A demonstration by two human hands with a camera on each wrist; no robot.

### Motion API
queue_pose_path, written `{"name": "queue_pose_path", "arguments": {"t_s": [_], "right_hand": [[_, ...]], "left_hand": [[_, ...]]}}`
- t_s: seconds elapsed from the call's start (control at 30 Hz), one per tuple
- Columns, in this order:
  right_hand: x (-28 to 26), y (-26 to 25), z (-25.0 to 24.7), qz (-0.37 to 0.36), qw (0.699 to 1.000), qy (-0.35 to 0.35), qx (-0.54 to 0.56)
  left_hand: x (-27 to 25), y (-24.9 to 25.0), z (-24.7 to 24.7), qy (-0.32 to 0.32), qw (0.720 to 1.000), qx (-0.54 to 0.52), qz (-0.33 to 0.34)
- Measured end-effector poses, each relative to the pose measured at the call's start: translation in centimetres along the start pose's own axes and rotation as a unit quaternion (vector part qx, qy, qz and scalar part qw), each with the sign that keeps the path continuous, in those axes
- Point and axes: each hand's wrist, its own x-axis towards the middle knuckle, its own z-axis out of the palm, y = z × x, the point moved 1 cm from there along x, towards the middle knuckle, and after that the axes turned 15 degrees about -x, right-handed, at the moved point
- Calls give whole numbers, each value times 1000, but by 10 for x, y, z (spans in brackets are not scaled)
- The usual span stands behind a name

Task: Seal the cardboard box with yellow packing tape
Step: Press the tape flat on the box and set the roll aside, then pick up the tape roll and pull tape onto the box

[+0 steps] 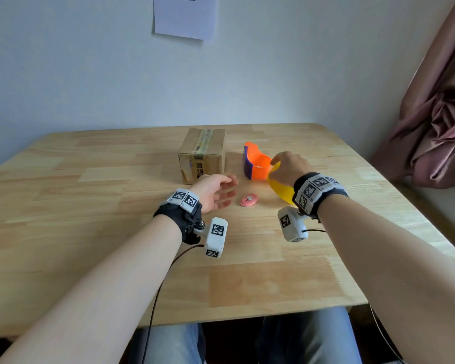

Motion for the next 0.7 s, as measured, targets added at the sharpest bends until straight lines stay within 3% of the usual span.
{"name": "queue_pose_path", "arguments": {"t_s": [0.17, 0.33, 0.4, 0.5, 0.7], "right_hand": [[-13, -25, -29, -7, 983, 7, 185], [-28, -55, -22, -82, 929, -116, 342], [-30, -62, -14, -113, 940, -121, 299], [-25, -69, -5, -159, 968, -65, 185], [-21, -78, 3, -253, 951, 28, 174]], "left_hand": [[-8, 3, 16, -40, 998, 38, 43], [-7, 8, 7, -64, 986, 62, 141], [-4, 7, -6, -45, 981, 78, 170], [-1, 4, -24, -26, 980, 94, 171], [5, 6, -32, -28, 984, 80, 159]]}}
